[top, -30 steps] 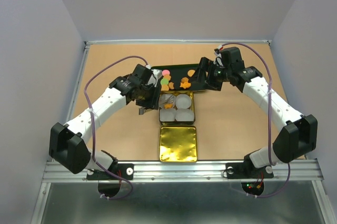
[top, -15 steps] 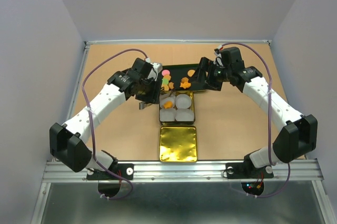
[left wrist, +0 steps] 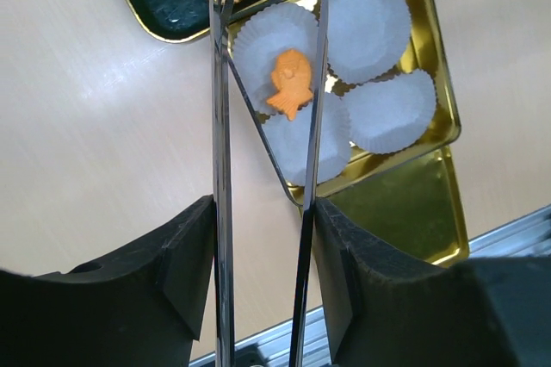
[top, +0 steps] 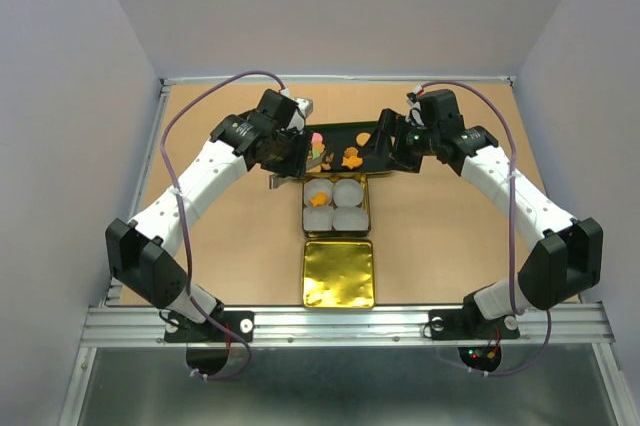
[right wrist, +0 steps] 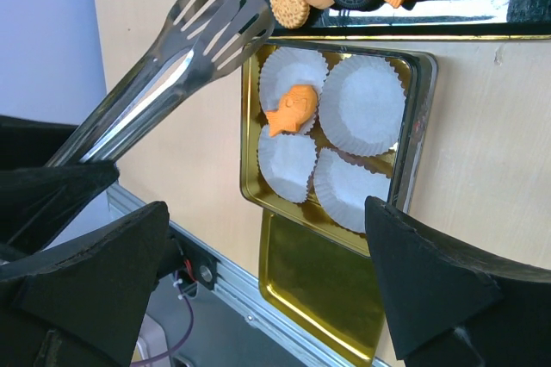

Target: Pack the cookies

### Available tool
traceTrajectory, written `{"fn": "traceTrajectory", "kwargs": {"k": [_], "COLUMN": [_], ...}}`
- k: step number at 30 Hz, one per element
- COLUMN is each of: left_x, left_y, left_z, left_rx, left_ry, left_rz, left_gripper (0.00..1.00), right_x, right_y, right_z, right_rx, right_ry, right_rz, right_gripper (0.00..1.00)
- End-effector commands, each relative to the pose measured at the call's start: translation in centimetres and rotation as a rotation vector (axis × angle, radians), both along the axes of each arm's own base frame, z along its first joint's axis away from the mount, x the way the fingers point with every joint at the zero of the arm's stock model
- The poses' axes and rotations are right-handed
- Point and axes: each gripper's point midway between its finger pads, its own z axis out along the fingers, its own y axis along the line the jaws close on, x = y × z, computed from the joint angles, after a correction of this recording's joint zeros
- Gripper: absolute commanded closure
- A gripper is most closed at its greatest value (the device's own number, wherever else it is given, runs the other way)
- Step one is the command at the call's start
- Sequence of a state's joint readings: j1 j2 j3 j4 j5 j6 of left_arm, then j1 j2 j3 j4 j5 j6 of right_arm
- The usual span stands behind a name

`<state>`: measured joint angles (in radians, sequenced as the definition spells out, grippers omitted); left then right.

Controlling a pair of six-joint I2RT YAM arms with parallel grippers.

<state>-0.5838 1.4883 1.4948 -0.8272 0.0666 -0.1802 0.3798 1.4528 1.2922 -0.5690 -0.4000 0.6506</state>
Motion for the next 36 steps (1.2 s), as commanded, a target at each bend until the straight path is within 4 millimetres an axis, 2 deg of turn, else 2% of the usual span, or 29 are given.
{"fn": "traceTrajectory", "kwargs": {"k": [1, 8, 19, 27, 36], "left_x": [1.9, 4.6, 7.5, 8.6, 9.4], "left_y": [0.3, -0.5, -1.2, -2.3, -2.3], "left_z": [0.8, -0.3, -2.1, -3.2, -5.0], "left_rx": [0.053, 0.090, 0.163, 0.164, 0.214], "left_ry": [-0.052, -0.046, -0.045, -0.024, 0.003], "left_rz": [0.045, 0.088, 0.102, 0.087, 0.079], "left_gripper": [0.43, 0.44, 0.44, 0.44, 0.44], "right_x": [0.2, 0.6, 1.7, 2.0, 2.2], "right_y": [0.1, 0.1, 0.0, -0.7, -1.2], "right_z": [0.2, 0.8, 0.4, -0.1, -0.3], "right_rx": [0.002, -0.013, -0.089, -0.146, -0.184], "right_ry": [-0.026, -0.067, -0.094, -0.107, -0.117], "right_rz": [0.019, 0.051, 0.112, 0.118, 0.117], "right_gripper": [0.00, 0.00, 0.00, 0.00, 0.00]}}
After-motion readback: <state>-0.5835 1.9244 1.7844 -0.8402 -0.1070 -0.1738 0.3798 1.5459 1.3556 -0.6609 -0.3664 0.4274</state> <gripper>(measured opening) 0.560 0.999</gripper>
